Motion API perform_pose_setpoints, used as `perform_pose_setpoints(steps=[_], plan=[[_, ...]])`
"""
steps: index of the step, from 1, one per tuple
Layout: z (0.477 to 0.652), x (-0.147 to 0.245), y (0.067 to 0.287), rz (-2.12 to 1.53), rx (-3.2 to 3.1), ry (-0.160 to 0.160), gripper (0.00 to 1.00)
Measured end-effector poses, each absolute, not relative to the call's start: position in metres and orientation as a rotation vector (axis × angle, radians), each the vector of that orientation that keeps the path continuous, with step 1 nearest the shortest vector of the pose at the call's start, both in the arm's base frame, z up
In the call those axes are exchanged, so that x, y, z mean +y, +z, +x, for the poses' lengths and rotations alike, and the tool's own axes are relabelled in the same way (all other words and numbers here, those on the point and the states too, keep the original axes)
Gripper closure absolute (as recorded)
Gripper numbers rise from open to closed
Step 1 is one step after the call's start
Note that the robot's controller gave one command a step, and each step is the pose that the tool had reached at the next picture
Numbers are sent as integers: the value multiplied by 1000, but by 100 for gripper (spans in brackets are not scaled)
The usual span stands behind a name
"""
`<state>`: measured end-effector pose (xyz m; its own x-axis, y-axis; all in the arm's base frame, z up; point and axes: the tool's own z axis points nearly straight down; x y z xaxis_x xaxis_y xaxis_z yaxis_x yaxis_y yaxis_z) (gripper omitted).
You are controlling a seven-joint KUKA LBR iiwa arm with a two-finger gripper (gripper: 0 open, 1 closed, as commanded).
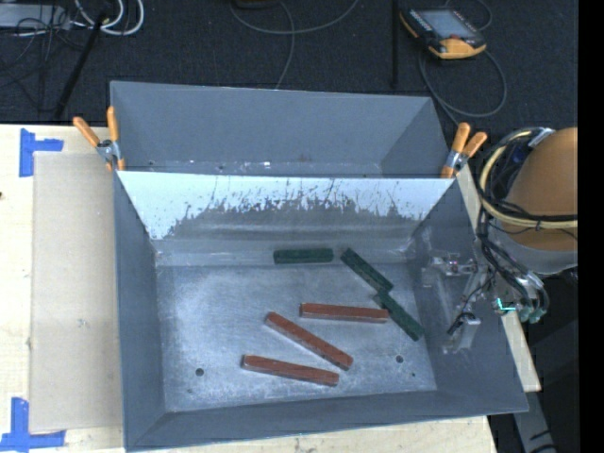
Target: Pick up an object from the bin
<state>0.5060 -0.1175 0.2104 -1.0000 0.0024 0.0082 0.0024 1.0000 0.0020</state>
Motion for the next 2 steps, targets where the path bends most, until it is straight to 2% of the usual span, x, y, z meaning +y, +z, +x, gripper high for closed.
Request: perform_pose_setpoints(steps=[1,2], plan=[[555,-92,76,-353,-3118,-3,0],[569,-74,70,-264,-3134,1,0]])
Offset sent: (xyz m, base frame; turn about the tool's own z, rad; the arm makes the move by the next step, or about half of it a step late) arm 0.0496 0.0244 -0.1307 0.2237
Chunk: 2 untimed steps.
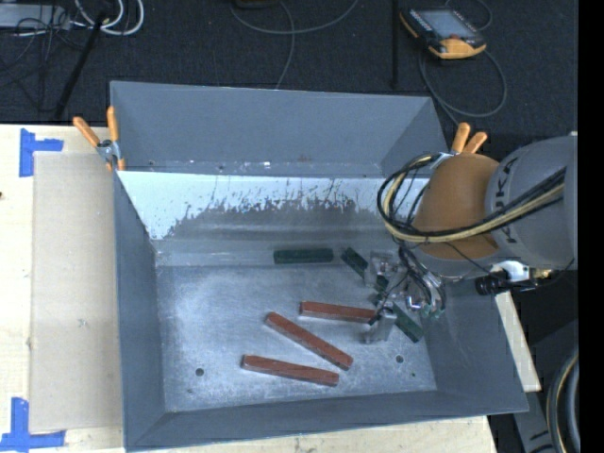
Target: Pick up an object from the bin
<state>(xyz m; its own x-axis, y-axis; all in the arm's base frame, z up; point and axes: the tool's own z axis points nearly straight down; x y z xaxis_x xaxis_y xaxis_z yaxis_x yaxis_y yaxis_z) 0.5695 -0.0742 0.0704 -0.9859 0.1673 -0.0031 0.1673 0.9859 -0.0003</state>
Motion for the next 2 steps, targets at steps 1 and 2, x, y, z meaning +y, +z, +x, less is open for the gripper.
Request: perform_pose_setpoints(steps=[1,2], plan=[[570,-73,71,256,3127,0,100],[578,-91,196,-485,3099,-2,100]])
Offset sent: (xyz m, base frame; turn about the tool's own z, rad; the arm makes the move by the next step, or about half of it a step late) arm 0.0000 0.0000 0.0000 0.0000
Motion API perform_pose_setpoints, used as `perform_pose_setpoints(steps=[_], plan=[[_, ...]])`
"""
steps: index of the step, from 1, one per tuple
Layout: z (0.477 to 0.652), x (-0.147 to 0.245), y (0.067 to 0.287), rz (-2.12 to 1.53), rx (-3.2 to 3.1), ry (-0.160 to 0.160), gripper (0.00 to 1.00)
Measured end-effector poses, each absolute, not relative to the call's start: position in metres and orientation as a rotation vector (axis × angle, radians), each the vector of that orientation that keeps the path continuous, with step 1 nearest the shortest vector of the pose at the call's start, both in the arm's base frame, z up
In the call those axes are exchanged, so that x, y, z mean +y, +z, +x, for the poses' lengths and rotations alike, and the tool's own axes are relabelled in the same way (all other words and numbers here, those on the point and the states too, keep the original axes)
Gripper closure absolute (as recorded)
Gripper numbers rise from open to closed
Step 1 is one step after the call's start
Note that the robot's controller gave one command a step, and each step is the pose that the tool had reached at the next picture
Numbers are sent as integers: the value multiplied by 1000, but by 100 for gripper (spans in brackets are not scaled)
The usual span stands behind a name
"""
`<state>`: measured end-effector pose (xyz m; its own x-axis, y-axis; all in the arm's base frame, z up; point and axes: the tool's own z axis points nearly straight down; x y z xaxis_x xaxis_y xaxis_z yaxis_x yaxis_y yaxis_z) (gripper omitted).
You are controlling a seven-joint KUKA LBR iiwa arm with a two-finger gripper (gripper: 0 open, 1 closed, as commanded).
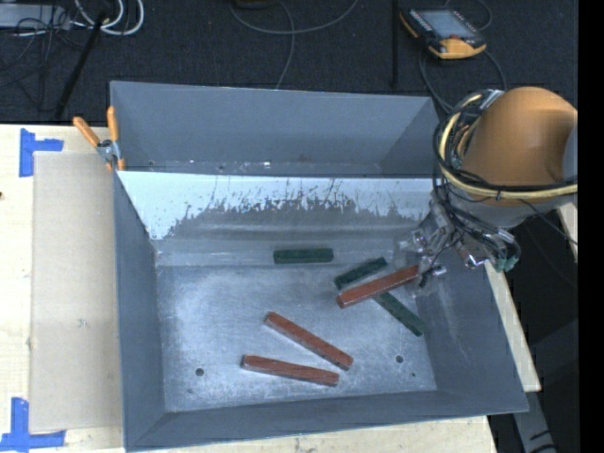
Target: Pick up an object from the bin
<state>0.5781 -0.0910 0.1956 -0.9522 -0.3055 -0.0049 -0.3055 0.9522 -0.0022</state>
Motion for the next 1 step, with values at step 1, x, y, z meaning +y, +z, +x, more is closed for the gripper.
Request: perform_pose_setpoints(steps=[1], plan=[[589,-54,277,-1067,2947,-2,100]])
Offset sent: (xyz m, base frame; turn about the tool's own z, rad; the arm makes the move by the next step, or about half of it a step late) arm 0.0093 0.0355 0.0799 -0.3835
